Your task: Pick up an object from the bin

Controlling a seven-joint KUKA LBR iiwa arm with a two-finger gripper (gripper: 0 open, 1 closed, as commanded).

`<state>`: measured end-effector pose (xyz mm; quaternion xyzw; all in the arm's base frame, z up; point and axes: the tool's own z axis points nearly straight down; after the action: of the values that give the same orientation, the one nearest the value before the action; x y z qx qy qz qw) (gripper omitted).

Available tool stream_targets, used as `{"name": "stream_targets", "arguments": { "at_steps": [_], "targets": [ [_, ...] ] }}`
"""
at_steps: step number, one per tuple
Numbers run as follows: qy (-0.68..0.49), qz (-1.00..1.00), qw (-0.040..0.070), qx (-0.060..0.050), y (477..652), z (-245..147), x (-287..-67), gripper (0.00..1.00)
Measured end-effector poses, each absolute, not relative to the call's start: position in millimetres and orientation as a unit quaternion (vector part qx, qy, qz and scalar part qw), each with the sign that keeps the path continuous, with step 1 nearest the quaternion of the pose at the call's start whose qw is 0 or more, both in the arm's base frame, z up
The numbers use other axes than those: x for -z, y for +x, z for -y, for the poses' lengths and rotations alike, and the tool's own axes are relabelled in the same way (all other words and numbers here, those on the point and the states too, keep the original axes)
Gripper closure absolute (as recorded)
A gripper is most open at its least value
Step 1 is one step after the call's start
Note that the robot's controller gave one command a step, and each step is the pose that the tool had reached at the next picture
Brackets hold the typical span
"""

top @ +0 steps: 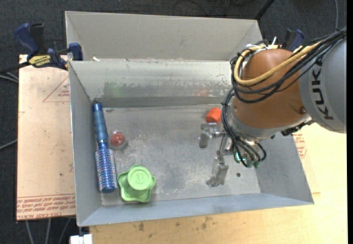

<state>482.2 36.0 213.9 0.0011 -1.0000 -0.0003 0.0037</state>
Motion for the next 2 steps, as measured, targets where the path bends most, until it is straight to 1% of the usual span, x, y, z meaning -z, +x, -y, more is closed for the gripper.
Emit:
{"name": "stream_targets", "arguments": {
  "at_steps": [1, 2],
  "targets": [
    [-0.016, 1.000, -0.002, 0.000, 585.1, 20.0, -166.8, 0.00],
    [0.011, 1.000, -0.003, -0.002, 625.2, 103.5, -147.4, 0.00]
  ]
}}
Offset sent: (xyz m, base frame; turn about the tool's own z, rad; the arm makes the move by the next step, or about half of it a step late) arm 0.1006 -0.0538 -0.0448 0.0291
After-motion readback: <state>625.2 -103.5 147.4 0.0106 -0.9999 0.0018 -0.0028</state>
